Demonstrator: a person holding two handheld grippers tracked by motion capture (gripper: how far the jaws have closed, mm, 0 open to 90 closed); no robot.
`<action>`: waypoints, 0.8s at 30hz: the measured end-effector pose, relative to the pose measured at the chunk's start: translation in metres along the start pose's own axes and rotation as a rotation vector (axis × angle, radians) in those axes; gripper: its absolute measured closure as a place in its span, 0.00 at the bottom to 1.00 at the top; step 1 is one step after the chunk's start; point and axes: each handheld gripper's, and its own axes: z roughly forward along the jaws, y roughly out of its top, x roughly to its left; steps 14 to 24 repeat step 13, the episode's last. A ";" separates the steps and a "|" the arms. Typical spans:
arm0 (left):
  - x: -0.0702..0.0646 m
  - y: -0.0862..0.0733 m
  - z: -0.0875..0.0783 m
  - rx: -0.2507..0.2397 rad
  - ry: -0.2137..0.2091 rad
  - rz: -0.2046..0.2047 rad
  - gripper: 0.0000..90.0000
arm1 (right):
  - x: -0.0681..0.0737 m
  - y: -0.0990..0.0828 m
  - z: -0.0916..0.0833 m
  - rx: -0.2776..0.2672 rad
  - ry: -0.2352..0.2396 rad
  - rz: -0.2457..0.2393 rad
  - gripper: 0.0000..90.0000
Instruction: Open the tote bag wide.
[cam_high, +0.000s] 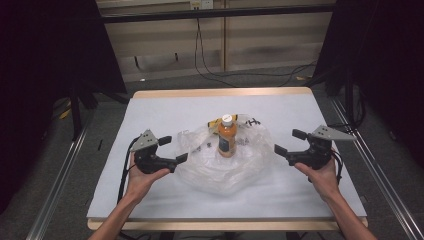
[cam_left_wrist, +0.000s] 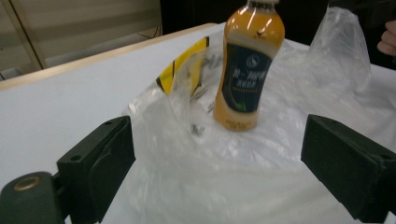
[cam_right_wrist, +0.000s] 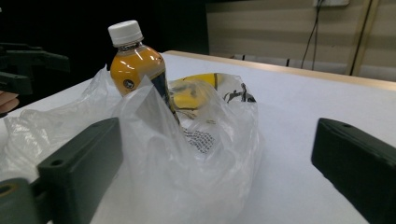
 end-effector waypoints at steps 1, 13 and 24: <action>-0.001 -0.004 -0.005 -0.004 0.004 -0.010 0.05 | 0.004 -0.004 -0.009 -0.012 -0.008 -0.016 0.01; 0.002 -0.033 -0.037 -0.028 0.088 -0.027 0.03 | 0.004 -0.029 -0.041 -0.031 -0.065 0.031 0.03; 0.002 -0.033 -0.037 -0.028 0.088 -0.027 0.03 | 0.004 -0.029 -0.041 -0.031 -0.065 0.031 0.03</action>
